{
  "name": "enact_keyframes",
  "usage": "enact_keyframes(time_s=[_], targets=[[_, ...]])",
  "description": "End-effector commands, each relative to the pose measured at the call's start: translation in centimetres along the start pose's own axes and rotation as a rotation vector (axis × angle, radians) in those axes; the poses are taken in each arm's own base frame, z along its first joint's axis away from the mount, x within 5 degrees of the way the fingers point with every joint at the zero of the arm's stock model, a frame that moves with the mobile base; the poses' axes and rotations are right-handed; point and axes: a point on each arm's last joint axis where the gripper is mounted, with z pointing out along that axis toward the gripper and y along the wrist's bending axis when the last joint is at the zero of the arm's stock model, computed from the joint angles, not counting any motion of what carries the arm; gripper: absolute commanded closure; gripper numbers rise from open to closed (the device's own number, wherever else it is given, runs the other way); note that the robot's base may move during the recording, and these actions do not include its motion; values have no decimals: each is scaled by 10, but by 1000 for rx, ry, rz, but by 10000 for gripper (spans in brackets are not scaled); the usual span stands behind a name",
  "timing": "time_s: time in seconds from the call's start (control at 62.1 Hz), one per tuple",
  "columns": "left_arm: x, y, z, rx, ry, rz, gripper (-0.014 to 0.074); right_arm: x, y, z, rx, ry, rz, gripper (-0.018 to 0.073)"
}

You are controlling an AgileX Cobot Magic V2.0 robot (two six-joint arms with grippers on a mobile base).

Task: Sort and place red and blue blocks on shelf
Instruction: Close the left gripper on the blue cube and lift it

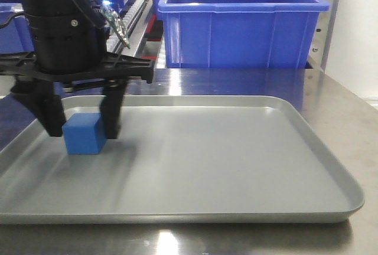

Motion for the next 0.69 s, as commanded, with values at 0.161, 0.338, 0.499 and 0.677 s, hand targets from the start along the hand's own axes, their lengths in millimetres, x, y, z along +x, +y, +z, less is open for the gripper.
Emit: enact_keyframes(time_s=[0.161, 0.338, 0.499, 0.677], targets=[[-2, 0, -19, 31, -48, -9, 462, -17, 1, -2, 1, -103, -17, 482], [-1, 3, -34, 62, -87, -13, 463, -17, 1, -2, 1, -103, -17, 482], [4, 9, -65, 142, -147, 68, 463, -17, 1, -2, 1, -103, -17, 482], [9, 12, -97, 346, -291, 350, 463, -17, 1, -2, 1, -103, -17, 482]])
